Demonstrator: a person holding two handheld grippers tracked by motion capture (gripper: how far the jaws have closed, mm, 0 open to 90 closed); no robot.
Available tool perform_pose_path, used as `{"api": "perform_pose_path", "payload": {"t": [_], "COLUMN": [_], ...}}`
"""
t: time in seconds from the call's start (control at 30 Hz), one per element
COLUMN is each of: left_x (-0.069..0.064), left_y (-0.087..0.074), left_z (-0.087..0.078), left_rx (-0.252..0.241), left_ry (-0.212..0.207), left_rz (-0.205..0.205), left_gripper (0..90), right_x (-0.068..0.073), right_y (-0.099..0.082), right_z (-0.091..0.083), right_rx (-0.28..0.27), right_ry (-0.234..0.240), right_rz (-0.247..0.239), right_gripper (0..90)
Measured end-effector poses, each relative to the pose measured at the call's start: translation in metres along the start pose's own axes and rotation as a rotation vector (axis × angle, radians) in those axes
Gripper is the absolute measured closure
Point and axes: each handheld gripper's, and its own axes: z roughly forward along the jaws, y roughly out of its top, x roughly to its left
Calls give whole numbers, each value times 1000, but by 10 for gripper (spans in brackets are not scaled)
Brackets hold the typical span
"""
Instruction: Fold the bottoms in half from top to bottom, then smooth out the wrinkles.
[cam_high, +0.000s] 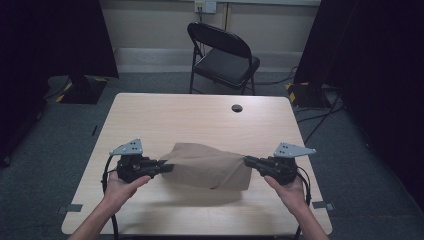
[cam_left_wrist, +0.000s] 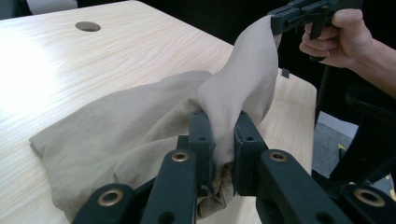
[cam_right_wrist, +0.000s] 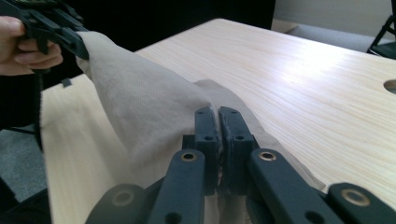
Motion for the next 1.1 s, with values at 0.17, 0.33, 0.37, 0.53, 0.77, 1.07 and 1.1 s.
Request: {"api": "perform_pose_path", "payload": {"t": [0.17,0.33,0.37,0.53,0.77,1.07,1.1], "left_x": [11,23,24,12,-31,-4,5], "left_y": [0,7,9,7,15,20,16], "left_z": [8,15,16,11,-17,-4,1], "left_rx": [16,25,25,5,-66,-13,0], "left_ry": [15,32,34,2,-51,-22,-17], "left_rz": [-22,-30,-31,-16,33,-75,-91], "left_gripper": [811,813,814,821,822,822,822], "right_x": [-14,-24,-27,-24,6,0,-7], "right_y": [-1,-1,-1,4,12,26,23], "right_z": [12,22,24,16,-22,-17,-7], "right_rx": [23,37,35,-3,-68,-45,-14], "right_ry": [-12,-29,-34,-25,32,15,10], "right_rz": [23,35,40,27,-19,-4,12], "right_gripper": [867,866,866,867,868,868,868]}}
